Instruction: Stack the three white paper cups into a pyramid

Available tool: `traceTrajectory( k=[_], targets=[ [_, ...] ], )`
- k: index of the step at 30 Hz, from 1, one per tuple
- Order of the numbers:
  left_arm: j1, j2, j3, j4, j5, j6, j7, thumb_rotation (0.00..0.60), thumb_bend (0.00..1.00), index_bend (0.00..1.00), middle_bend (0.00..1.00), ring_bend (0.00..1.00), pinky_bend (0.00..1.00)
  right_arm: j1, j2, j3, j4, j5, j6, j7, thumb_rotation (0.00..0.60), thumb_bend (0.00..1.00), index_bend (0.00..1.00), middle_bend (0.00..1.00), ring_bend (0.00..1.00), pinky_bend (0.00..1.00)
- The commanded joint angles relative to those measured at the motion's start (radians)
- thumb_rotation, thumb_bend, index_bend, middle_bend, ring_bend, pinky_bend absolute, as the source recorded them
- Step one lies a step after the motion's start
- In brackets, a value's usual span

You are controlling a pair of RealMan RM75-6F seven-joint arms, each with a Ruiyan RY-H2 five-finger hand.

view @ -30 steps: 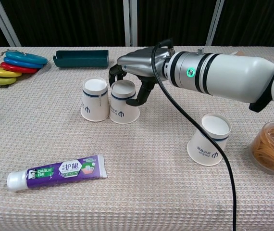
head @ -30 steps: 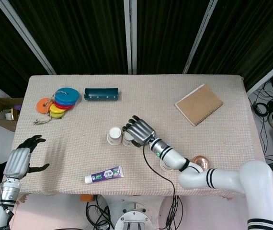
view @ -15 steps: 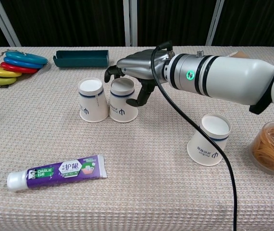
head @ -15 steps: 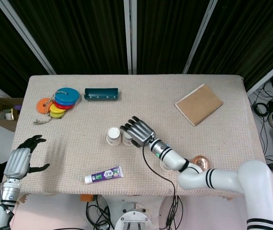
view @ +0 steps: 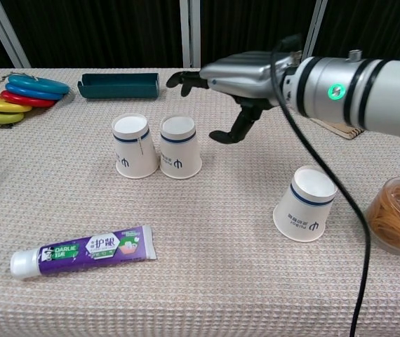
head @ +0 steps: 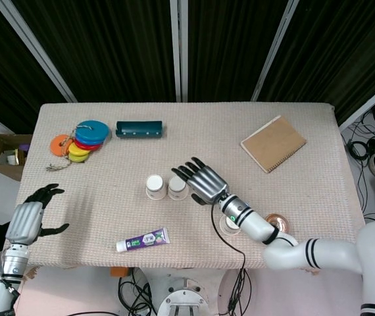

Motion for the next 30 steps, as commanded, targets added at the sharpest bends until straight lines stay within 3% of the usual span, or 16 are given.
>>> traceTrajectory(
  k=[1,6,11,23,30],
  targets=[
    [-0.001,0.001,-0.002,-0.001,0.001,0.0,0.002,0.6,0.05,0.25,0.15,0.16,0.27,-0.128,0.215,-0.083,-0.218,-0.127,0.117,0.05,0.6,0.33,0.06,0.18,0.07,0.09],
    [-0.003,-0.001,-0.005,-0.006,0.004,-0.001,0.007,0.6,0.05,0.25,0.15,0.16,0.27,-0.23,0.359,-0.188,-0.314,-0.24,0.155,0.124,0.6,0.23,0.08,0.2,0.07,0.1],
    [-0.006,-0.005,-0.006,-0.015,0.008,-0.003,0.018,0.6,0.05,0.25,0.15,0.16,0.27,-0.282,0.376,-0.238,-0.293,-0.313,0.156,0.161,0.6,0.15,0.08,0.2,0.07,0.1],
    [0.008,0.0,0.0,-0.023,0.004,0.005,0.021,0.6,0.05,0.25,0.15,0.16,0.27,-0.278,0.29,-0.215,-0.219,-0.297,0.073,0.055,0.6,0.16,0.1,0.2,0.07,0.1],
    [0.017,-0.001,0.006,-0.015,0.004,0.005,0.002,0.6,0.05,0.25,0.15,0.16,0.27,-0.272,0.235,-0.199,-0.182,-0.267,0.045,-0.019,0.6,0.24,0.24,0.3,0.08,0.1]
  ],
)
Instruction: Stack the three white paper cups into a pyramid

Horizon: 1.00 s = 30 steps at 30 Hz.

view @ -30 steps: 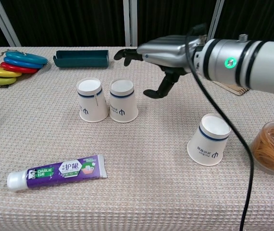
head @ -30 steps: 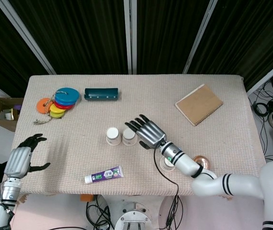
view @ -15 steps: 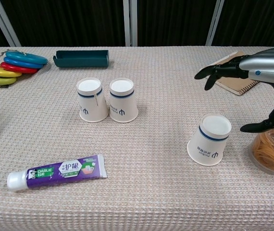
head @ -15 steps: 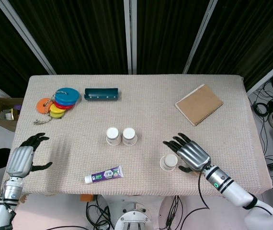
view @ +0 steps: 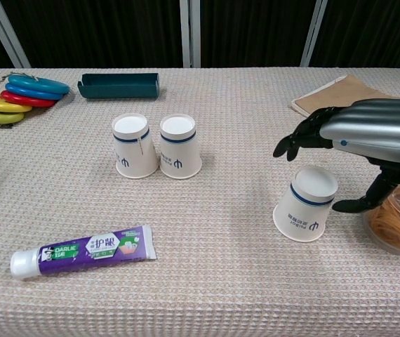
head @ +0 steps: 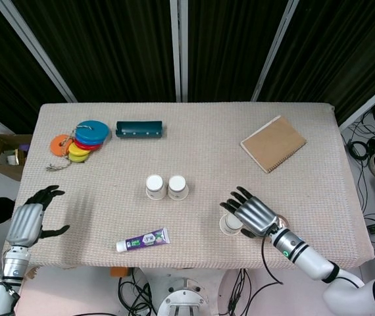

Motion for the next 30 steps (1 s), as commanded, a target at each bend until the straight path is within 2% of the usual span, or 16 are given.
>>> traceTrajectory(
  k=[1,5,10,13,16,20,23,26,30],
  targets=[
    [0.002,-0.001,0.001,0.005,0.0,-0.001,-0.006,0.6,0.05,0.25,0.15,0.16,0.27,0.001,-0.028,0.008,0.022,0.009,-0.01,-0.021,0.6,0.25,0.27,0.31,0.09,0.1],
    [0.006,-0.003,-0.001,0.009,0.001,0.004,-0.015,0.6,0.05,0.25,0.15,0.16,0.27,-0.007,-0.052,0.017,0.038,-0.002,0.003,-0.023,0.6,0.29,0.34,0.37,0.12,0.11],
    [0.008,-0.004,0.001,0.013,0.003,0.002,-0.022,0.6,0.05,0.25,0.15,0.16,0.27,-0.021,-0.03,0.047,0.014,-0.041,0.052,0.025,0.6,0.3,0.4,0.4,0.15,0.12],
    [0.009,-0.003,0.0,0.015,0.003,0.003,-0.023,0.6,0.05,0.25,0.15,0.16,0.27,-0.008,-0.004,0.089,-0.012,-0.052,0.068,0.052,0.6,0.3,0.4,0.4,0.15,0.12],
    [0.01,-0.003,-0.001,0.013,0.004,0.005,-0.023,0.6,0.05,0.25,0.15,0.16,0.27,0.03,0.011,0.157,-0.033,-0.02,0.048,0.075,0.6,0.3,0.41,0.4,0.15,0.13],
    [0.011,-0.003,0.0,0.011,0.006,0.005,-0.019,0.6,0.05,0.25,0.15,0.16,0.27,0.113,0.0,0.258,-0.035,0.07,-0.024,0.096,0.6,0.3,0.41,0.4,0.15,0.13],
    [0.013,-0.004,-0.002,0.011,0.001,0.004,-0.019,0.6,0.05,0.25,0.15,0.16,0.27,0.188,-0.029,0.316,-0.009,0.159,-0.083,0.06,0.6,0.29,0.41,0.4,0.15,0.13],
    [0.015,-0.006,-0.002,0.013,-0.002,0.004,-0.02,0.6,0.05,0.25,0.15,0.16,0.27,0.268,-0.075,0.351,0.033,0.27,-0.133,-0.002,0.6,0.29,0.41,0.39,0.15,0.13],
    [0.017,-0.01,0.0,0.02,-0.008,-0.002,-0.024,0.6,0.05,0.25,0.15,0.16,0.27,0.362,-0.141,0.365,0.094,0.405,-0.165,-0.082,0.6,0.29,0.41,0.39,0.15,0.13]
  ],
)
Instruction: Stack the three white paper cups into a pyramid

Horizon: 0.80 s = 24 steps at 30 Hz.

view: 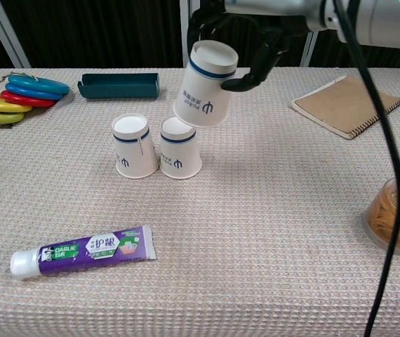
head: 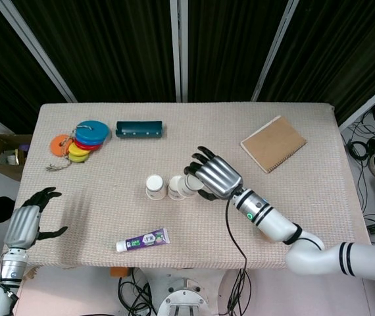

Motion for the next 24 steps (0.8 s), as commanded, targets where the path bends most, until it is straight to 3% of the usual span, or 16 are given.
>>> traceTrajectory(
  k=[1,5,12,24],
  targets=[
    [0.002,-0.002,0.001,0.005,-0.004,-0.003,-0.003,0.6,0.05,0.25,0.15,0.16,0.27,0.121,-0.086,0.033,0.078,0.157,-0.055,-0.1,0.6,0.29,0.41,0.39,0.15,0.13],
    [0.005,-0.008,0.001,0.016,-0.009,-0.005,-0.012,0.6,0.05,0.25,0.15,0.16,0.27,0.187,-0.14,0.032,0.126,0.255,-0.053,-0.136,0.6,0.29,0.41,0.38,0.15,0.13],
    [0.004,-0.015,-0.002,0.028,-0.009,-0.009,-0.021,0.6,0.05,0.25,0.15,0.16,0.27,0.246,-0.191,0.023,0.17,0.326,-0.039,-0.146,0.6,0.29,0.41,0.38,0.15,0.13],
    [0.008,-0.018,-0.003,0.036,-0.009,-0.009,-0.026,0.6,0.05,0.25,0.15,0.16,0.26,0.284,-0.169,-0.006,0.144,0.374,-0.006,-0.156,0.6,0.29,0.4,0.38,0.15,0.13]
  ],
)
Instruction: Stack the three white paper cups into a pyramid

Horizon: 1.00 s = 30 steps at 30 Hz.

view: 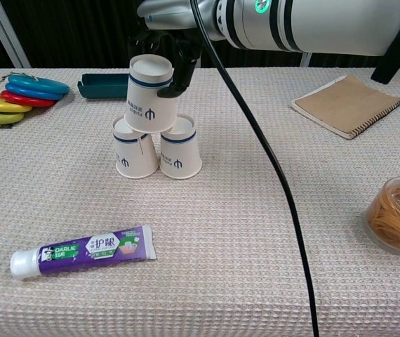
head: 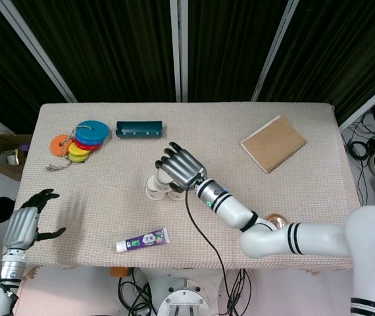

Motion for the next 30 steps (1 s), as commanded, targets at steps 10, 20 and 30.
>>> traceTrajectory(
  k=[10,20,30],
  targets=[
    [0.002,-0.003,-0.002,-0.002,-0.001,0.001,0.006,0.6,0.05,0.25,0.15,0.16,0.27,0.043,-0.007,-0.027,0.015,0.048,0.0,-0.008,0.6,0.29,0.37,0.36,0.15,0.13],
    [0.005,-0.002,-0.002,-0.001,-0.001,0.001,0.005,0.6,0.05,0.25,0.15,0.16,0.26,0.056,-0.008,-0.044,0.024,0.052,0.001,0.011,0.6,0.29,0.25,0.31,0.14,0.13],
    [0.004,-0.002,-0.004,-0.005,0.0,0.001,0.007,0.6,0.05,0.25,0.15,0.16,0.26,0.056,0.004,-0.058,0.012,0.04,0.006,0.029,0.6,0.29,0.15,0.26,0.14,0.13]
  ],
)
